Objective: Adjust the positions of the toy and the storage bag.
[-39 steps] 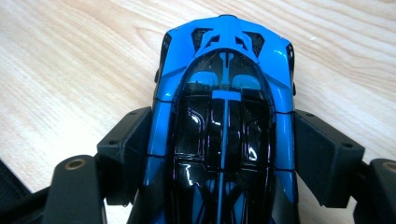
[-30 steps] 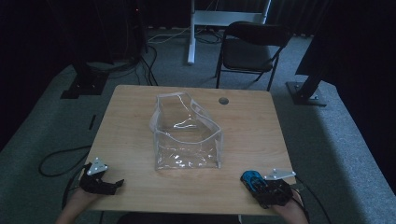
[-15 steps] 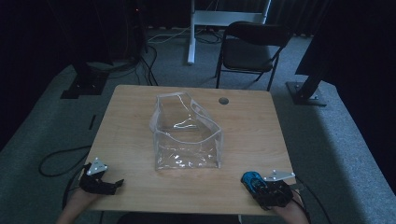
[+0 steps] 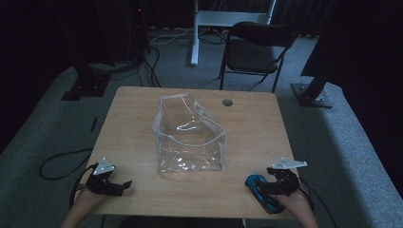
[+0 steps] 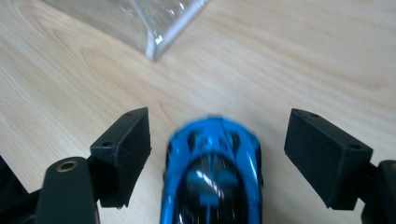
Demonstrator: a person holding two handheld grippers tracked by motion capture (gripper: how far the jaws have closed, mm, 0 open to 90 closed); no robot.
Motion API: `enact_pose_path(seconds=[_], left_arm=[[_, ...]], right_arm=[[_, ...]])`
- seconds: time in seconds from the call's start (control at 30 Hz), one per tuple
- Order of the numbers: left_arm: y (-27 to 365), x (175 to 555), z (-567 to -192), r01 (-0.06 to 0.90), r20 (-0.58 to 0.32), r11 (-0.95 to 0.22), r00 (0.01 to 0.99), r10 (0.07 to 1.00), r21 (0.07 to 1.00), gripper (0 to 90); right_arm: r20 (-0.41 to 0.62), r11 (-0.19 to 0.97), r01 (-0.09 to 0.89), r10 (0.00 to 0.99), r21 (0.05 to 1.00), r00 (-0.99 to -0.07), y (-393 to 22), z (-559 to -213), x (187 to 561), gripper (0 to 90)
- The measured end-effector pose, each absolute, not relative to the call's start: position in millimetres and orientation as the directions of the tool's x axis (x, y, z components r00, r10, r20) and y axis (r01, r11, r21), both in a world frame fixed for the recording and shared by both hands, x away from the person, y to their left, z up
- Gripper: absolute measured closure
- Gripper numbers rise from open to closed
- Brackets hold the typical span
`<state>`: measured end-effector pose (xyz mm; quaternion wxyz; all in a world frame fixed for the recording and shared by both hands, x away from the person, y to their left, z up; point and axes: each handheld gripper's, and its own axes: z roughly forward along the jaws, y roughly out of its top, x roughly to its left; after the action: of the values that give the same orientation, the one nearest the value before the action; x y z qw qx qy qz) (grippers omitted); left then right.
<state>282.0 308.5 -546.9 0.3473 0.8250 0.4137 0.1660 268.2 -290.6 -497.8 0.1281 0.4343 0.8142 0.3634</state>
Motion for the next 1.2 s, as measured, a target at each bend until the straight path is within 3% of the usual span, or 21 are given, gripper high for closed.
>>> enact_pose_path(seconds=[0.43, 0.87, 1.1, 1.13, 1.2], left_arm=[[275.5, 302.8, -535.5, 0.535, -0.047, -0.412, 0.650, 0.759, 0.737, 1.9], [235.5, 320.4, -525.9, 0.507, -0.069, -0.416, 0.692, 0.718, 0.755, 2.2], [218.0, 326.6, -525.8, 0.497, -0.079, -0.414, 0.707, 0.703, 0.763, 7.4], [216.6, 326.8, -526.0, 0.493, -0.074, -0.411, 0.705, 0.706, 0.767, 11.5], [214.1, 328.5, -526.3, 0.497, -0.083, -0.405, 0.703, 0.706, 0.768, 15.7]], right_arm=[[0.116, 0.372, 0.547, 0.741, 0.750, -0.662, -253.3, -468.9, 309.4, 22.0], [0.164, 0.387, 0.509, 0.650, 0.769, -0.742, -213.6, -462.7, 330.9, 22.4], [0.145, 0.411, 0.513, 0.657, 0.754, -0.740, -195.4, -467.4, 335.9, 32.8], [0.144, 0.415, 0.513, 0.656, 0.751, -0.741, -193.8, -468.0, 336.7, 34.1], [0.140, 0.417, 0.514, 0.660, 0.750, -0.739, -191.6, -468.7, 338.2, 42.7]])
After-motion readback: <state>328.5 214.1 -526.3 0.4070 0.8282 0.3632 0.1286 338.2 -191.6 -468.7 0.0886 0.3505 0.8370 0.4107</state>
